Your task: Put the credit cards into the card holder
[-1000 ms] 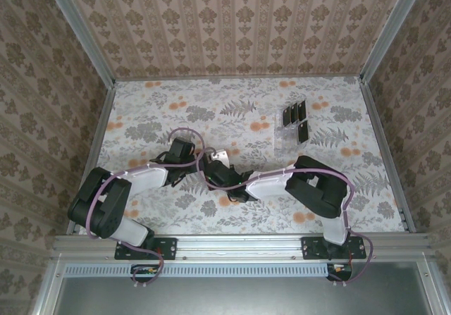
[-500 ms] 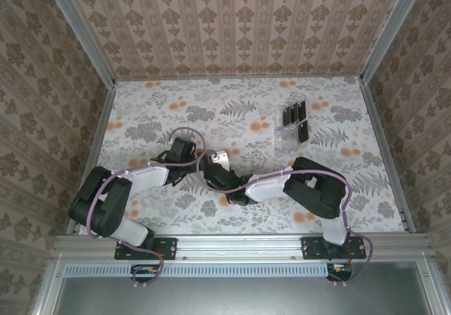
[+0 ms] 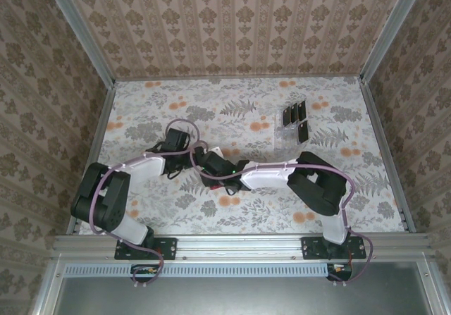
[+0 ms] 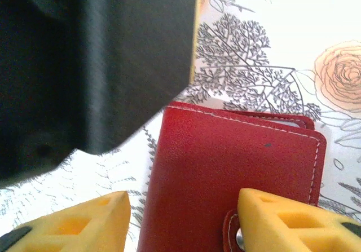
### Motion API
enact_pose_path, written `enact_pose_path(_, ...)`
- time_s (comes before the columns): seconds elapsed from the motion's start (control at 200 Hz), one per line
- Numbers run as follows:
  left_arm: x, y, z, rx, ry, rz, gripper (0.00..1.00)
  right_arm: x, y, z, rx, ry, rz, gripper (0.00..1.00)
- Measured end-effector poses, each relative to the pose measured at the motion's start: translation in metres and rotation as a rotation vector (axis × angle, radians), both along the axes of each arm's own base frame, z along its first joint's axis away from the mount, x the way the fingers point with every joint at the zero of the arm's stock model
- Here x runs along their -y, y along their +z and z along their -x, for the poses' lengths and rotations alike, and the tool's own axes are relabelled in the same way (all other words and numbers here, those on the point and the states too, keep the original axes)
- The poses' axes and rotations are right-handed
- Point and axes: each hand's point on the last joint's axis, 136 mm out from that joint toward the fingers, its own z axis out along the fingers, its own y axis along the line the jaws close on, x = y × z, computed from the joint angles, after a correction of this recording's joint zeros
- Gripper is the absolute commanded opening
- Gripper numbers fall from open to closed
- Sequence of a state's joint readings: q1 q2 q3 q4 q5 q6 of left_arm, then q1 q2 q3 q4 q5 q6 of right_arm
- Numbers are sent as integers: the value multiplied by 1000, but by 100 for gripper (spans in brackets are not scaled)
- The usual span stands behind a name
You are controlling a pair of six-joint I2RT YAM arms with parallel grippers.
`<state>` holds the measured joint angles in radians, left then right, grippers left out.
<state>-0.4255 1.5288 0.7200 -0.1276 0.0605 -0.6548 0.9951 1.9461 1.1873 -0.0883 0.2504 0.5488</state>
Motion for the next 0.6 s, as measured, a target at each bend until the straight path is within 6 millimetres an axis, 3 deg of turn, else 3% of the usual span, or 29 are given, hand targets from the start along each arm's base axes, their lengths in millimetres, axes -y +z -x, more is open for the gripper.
enact_pose_path(0.15,-7,8,-18,22,11,15,98,5,19,-8,-11,8,7,64)
enact_pose_path(0.32,-16,26,-37,72,31,31,98,12,62,-18,24,-7,-58,66)
enact_pose_path(0.39,-20,32,-40,85,37,40,98,18,82,-21,43,-20,-93,75)
enact_pose_path(0.48,-26,47,-42,121,42,48,98,34,107,-25,72,-48,-137,77)
enact_pose_path(0.505,-28,54,-43,139,43,52,98,41,114,-26,82,-60,-149,85)
enact_pose_path(0.575,-34,76,-44,197,43,56,100,63,134,-29,108,-96,-179,89)
enact_pose_path(0.6,-37,84,-45,220,46,53,100,73,142,-31,120,-115,-190,99)
